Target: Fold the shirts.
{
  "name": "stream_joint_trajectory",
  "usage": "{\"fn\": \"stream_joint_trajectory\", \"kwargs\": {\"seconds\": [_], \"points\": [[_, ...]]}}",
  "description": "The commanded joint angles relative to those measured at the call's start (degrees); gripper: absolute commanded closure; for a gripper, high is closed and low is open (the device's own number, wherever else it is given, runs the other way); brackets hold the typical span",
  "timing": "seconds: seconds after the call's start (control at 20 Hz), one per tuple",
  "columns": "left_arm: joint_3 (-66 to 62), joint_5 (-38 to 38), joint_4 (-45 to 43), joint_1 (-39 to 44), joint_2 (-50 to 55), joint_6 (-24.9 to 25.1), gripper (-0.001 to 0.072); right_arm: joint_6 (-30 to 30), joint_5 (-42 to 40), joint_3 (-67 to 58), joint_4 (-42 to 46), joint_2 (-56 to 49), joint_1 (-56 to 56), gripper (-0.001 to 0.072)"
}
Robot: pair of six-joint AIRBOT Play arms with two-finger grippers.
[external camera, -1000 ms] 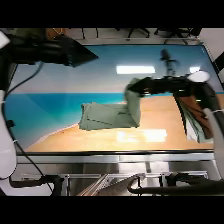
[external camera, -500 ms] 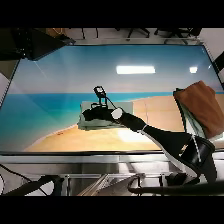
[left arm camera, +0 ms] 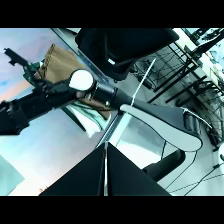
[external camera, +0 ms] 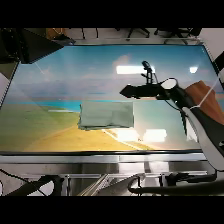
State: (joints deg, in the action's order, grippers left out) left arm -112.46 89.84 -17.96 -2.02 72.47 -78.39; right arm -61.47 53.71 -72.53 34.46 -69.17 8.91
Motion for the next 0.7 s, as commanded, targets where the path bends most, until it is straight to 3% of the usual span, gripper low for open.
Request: {"fn": "stream_joint_trajectory", "kwargs": {"seconds": [0.0, 0.25, 0.5, 0.55, 0.65], "points": [[0.02, 0.17, 0.00, -0.04, -0.04, -0.04, 0.0693, -6.49, 16.00, 0.09, 10.97, -2.03, -9.03, 0.0103], [0.02, 0.22, -0.02, -0.04, -0.04, -0.04, 0.0693, -6.43, 17.55, 0.11, 10.56, -9.75, -6.10, 0.0112], [0.02, 0.22, -0.09, -0.04, -0.02, 0.02, 0.0693, -5.81, 13.44, 0.11, 9.86, -15.65, 0.83, 0.0115], [0.02, 0.24, -0.07, -0.04, -0.02, 0.02, 0.0693, -4.22, 12.76, 0.09, 8.11, -16.13, 1.77, 0.0203], [0.02, 0.24, -0.07, -0.04, -0.02, 0.02, 0.0693, 0.72, 13.22, -0.55, 2.01, -15.85, 2.01, 0.0700]]}}
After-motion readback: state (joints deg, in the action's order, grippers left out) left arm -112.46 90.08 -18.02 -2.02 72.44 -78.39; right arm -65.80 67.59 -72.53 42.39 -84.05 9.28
